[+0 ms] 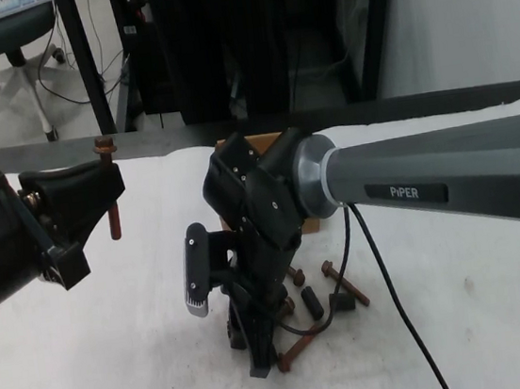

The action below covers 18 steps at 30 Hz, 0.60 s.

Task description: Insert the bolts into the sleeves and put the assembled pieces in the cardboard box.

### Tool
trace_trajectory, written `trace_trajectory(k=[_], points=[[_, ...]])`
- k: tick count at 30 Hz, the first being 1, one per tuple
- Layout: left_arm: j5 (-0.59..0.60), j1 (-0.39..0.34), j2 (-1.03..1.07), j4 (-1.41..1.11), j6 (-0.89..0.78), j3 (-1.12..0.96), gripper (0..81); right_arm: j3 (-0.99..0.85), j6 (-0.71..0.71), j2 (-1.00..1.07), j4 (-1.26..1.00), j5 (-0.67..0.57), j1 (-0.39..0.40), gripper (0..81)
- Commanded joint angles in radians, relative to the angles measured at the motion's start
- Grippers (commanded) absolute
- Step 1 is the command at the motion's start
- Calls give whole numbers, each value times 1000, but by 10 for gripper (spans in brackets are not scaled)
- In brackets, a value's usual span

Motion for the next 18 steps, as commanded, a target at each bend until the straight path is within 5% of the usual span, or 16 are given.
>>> trace_trajectory(k=[1, 18], points=[[14, 3, -11, -10, 2, -2, 3, 6, -11, 3, 42, 43, -1, 301], [14, 3, -11, -10, 2, -2, 3, 6, -30, 3, 55, 85, -3, 300]])
